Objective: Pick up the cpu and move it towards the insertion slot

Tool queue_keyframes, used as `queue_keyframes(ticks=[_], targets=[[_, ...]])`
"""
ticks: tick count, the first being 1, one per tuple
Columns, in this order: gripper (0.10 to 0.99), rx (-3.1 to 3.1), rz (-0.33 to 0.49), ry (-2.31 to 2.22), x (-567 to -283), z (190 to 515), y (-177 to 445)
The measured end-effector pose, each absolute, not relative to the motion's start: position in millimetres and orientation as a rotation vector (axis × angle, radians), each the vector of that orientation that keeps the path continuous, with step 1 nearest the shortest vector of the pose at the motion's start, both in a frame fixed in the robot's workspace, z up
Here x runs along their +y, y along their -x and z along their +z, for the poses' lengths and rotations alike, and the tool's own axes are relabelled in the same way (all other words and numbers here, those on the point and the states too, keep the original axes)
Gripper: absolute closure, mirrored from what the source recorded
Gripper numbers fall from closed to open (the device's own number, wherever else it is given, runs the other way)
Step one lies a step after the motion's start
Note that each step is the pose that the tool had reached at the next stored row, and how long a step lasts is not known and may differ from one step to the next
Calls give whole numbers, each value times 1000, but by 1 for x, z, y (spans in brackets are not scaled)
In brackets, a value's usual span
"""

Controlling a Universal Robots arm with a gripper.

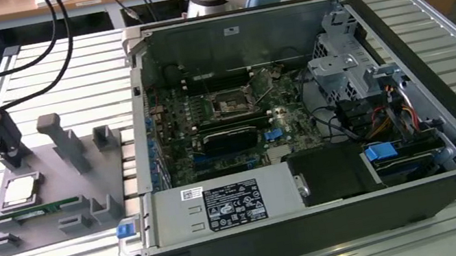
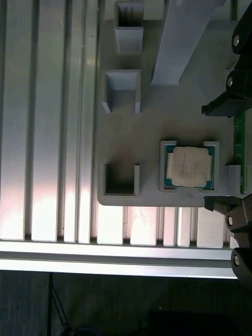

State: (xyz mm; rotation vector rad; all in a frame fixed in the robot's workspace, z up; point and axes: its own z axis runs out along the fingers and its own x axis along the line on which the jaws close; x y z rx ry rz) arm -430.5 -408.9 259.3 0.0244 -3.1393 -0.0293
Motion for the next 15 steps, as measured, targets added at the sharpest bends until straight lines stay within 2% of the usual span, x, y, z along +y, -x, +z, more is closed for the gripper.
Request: queue_keyframes(ticks=[15], targets=[[369,-3139,-23,-34,-413,237,431]])
